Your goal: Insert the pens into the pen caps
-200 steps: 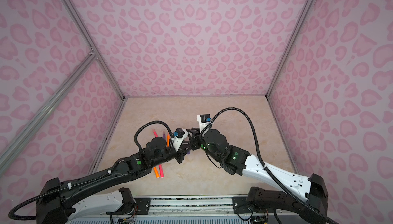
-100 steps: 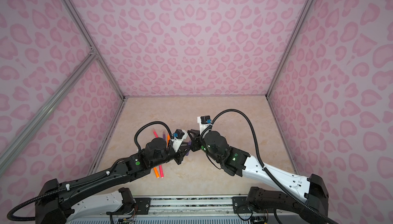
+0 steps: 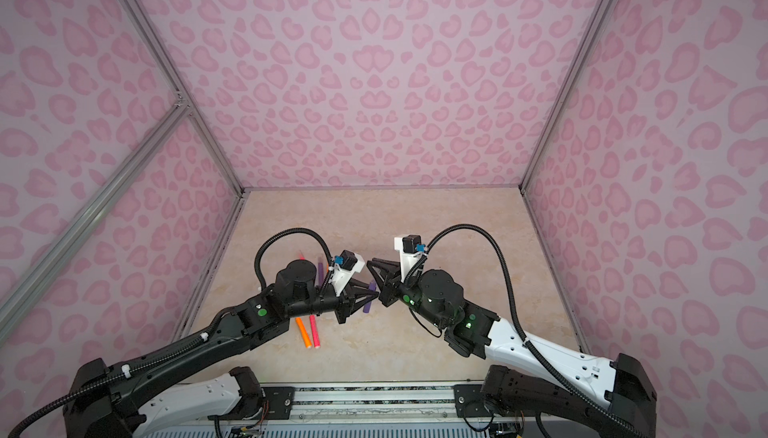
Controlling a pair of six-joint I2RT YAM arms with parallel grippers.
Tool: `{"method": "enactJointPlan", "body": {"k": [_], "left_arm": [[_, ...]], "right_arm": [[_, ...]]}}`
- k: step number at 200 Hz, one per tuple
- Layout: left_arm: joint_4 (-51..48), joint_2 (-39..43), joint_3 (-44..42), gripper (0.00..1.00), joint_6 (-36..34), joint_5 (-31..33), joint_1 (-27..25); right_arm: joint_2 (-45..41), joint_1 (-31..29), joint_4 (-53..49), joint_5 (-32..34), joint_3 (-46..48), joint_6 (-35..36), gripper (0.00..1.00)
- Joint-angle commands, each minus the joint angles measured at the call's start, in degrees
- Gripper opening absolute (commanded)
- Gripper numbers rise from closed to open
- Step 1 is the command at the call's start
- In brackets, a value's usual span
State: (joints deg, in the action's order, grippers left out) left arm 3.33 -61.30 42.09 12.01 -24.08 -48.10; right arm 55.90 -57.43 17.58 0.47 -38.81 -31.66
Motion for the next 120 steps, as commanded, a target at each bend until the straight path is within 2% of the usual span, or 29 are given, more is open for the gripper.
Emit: {"method": "enactJointPlan", "body": {"k": [1, 67, 120], "left_arm": [[10.39, -1.50, 3.41, 0.04, 5.51, -3.52, 2.59], [10.06, -2.37, 7.07, 0.04, 5.02, -13.85, 4.39], [7.98, -2.45, 9.50, 0.04, 2.52, -10.04, 4.40]], "right_arm": [[-0.73, -0.39, -2.22, -12.71, 2.19, -0.68, 0.00], [-4.79, -0.25, -1.70, -23.01, 5.68, 1.87, 0.00], [-11.97, -0.02, -7.15, -21.06, 8.13, 4.77, 0.00]]}}
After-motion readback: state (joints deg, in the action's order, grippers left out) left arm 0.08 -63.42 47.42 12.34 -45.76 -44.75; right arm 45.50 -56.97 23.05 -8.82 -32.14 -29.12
